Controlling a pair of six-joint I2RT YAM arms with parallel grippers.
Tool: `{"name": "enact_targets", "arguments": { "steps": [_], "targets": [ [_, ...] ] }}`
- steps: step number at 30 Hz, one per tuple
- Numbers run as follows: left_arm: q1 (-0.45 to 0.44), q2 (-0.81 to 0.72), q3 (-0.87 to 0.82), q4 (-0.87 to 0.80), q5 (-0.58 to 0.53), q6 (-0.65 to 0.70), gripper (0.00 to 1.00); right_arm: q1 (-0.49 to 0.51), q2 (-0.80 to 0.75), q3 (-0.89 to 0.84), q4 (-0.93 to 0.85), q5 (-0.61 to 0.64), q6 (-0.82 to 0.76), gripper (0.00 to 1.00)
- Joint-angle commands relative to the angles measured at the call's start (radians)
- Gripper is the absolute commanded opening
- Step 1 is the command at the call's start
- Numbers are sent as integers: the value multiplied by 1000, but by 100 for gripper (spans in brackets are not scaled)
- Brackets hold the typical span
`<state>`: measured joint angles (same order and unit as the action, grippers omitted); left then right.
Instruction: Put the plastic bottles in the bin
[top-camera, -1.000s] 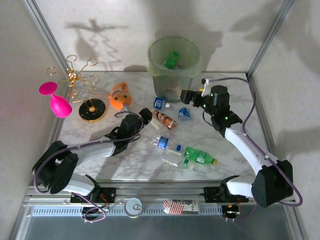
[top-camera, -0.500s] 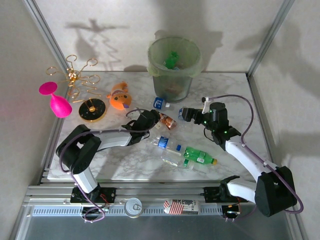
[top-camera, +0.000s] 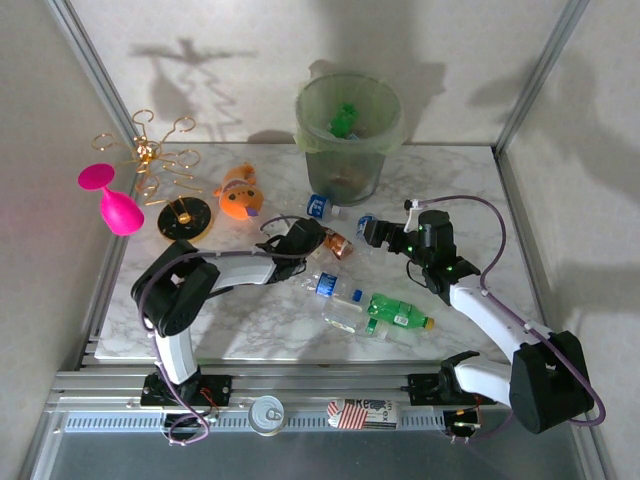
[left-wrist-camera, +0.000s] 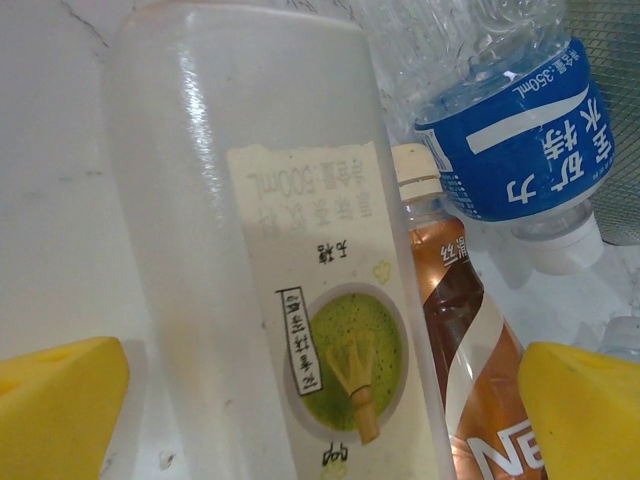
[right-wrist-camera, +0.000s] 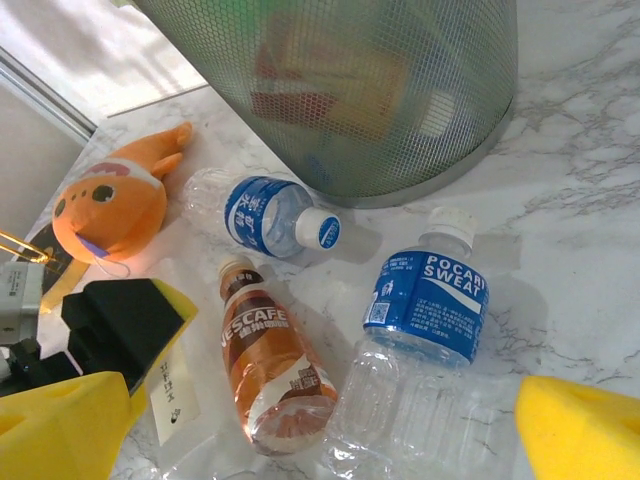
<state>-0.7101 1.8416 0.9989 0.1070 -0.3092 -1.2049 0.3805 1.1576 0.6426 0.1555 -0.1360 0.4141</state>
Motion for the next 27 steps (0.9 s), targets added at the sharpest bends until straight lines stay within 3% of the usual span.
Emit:
{"name": "enact_targets", "arguments": {
  "steps": [1, 9, 16, 22, 27],
  "targets": [
    [1, 29, 39, -46, -46, 1, 100, 6, 4, 2, 35, -24, 23, 99],
    [43, 51, 1, -30, -29, -10, 96, 6, -19, -9, 32, -17, 46, 99],
    [76, 21, -57, -15, -38, -13, 86, 6, -14, -8, 27, -15, 60, 99],
    [118, -50, -121, -25, -84, 8, 71, 8, -8, -10, 24, -15, 65, 99],
    [148, -101, -156, -45, -118, 38, 70, 6, 1, -14, 26, -14, 68, 99]
  ]
}}
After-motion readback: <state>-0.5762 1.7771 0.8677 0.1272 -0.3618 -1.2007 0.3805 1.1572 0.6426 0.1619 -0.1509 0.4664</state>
